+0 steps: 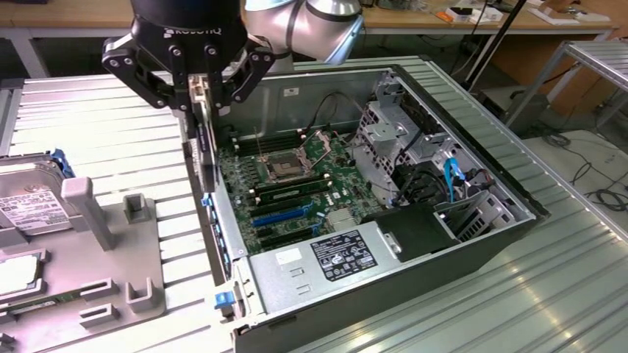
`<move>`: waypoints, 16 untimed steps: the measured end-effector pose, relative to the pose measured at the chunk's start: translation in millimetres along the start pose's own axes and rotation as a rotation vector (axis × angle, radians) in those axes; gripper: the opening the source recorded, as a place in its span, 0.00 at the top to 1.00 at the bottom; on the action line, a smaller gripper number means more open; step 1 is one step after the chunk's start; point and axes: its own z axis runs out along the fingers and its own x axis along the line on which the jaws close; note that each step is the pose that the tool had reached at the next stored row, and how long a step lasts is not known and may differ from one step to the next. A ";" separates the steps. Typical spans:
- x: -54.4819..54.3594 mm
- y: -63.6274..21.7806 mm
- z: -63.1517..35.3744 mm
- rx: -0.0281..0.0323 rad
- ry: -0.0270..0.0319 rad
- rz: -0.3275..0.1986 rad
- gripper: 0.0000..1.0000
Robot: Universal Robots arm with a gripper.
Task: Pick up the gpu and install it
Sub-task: 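Pick up the gpu and move the gpu toward the slot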
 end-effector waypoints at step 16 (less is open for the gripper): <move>-23.1 1.8 0.6 0.0000 0.0000 0.000 0.73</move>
